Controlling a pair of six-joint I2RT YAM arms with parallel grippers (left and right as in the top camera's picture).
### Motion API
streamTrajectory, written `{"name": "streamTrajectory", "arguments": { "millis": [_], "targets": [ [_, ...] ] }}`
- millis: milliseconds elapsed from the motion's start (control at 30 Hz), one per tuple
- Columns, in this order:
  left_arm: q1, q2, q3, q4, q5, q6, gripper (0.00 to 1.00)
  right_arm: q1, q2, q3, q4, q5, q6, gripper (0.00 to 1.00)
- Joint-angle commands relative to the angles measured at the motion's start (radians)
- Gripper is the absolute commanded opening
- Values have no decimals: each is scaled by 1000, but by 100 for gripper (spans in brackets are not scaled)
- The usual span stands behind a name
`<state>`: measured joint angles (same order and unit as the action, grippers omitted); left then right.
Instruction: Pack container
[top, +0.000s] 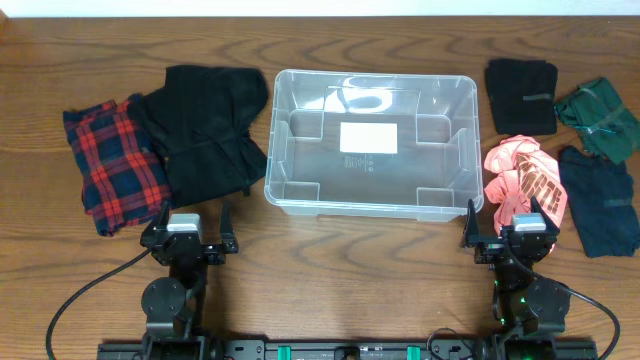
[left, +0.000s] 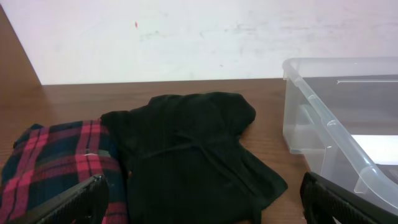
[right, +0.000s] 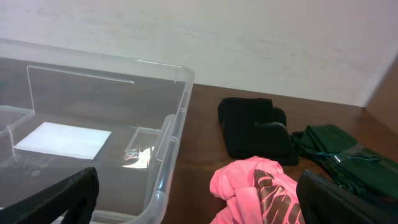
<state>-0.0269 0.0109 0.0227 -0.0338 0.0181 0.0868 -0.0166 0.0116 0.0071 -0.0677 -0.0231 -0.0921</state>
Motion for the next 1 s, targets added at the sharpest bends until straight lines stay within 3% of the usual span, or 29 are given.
{"name": "streamTrajectory", "arguments": {
  "millis": [0,700,967],
  "targets": [
    [5,-7,-19,-37,-34,18,98,-9,-5,-2,-4,-3,-14,99],
    [5,-7,-19,-27,11,14,98,-9,-5,-2,-4,-3,-14,99],
    [5,-7,-19,153,40,14,98,-9,-5,-2,-4,-3,-14,99]
  ]
}}
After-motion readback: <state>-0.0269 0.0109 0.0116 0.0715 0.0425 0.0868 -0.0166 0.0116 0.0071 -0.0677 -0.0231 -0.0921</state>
